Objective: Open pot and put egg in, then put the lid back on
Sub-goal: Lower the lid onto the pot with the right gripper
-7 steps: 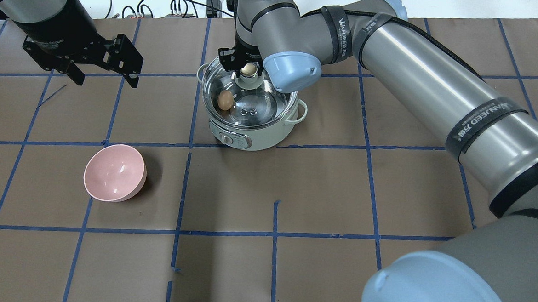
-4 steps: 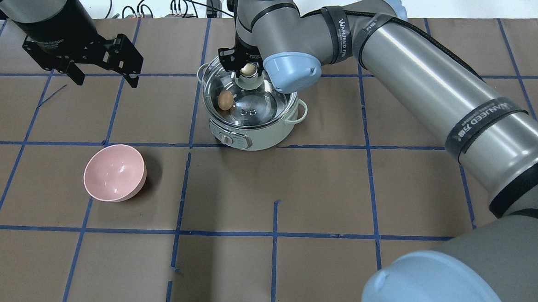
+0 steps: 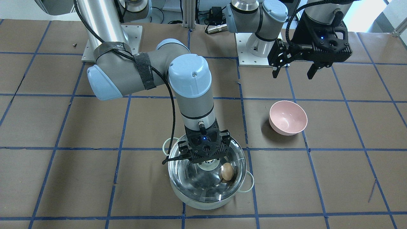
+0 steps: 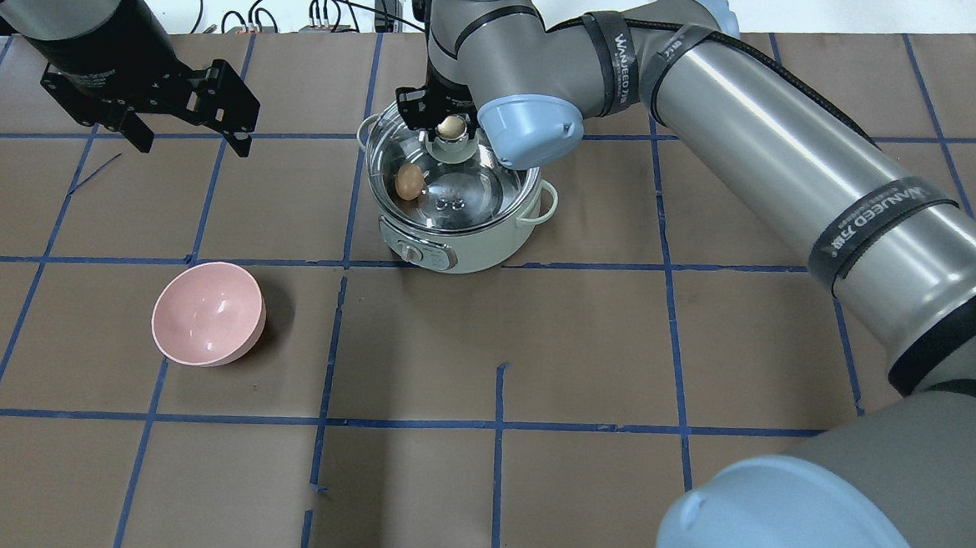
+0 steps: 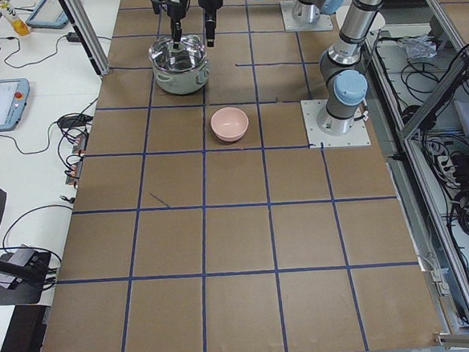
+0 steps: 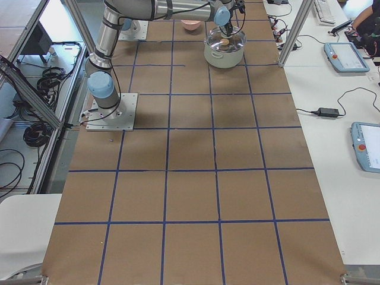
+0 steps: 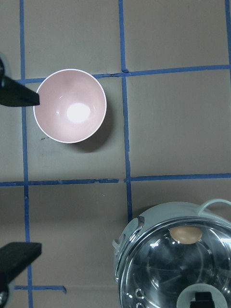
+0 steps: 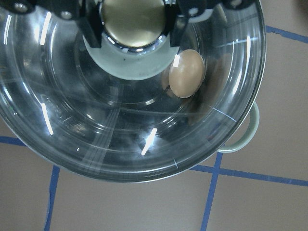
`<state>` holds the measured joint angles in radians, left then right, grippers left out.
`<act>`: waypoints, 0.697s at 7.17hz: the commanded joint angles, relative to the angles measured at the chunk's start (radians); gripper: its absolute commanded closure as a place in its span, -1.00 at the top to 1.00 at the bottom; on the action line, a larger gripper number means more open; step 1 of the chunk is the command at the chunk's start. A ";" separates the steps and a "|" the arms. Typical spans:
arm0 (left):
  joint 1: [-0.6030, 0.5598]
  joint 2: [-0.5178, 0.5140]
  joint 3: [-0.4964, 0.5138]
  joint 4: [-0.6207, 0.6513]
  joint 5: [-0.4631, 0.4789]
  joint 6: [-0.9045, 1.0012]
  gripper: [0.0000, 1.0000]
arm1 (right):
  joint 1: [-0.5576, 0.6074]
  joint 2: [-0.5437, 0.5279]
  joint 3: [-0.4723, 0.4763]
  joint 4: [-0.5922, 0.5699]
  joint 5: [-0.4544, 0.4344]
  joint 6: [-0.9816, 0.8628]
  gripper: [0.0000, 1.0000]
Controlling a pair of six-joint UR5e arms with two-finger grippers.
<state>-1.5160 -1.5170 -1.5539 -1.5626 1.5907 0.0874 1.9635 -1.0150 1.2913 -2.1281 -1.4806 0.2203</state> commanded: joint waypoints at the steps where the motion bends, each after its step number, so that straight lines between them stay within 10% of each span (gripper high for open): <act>1: 0.000 0.000 0.000 0.001 0.000 0.000 1.00 | 0.000 -0.001 0.000 0.000 0.000 0.008 0.82; 5: 0.000 0.000 0.000 0.001 0.000 -0.002 1.00 | -0.003 -0.074 -0.004 0.063 0.019 0.008 0.98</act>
<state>-1.5156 -1.5171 -1.5539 -1.5616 1.5907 0.0865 1.9627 -1.0459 1.2890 -2.1068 -1.4744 0.2297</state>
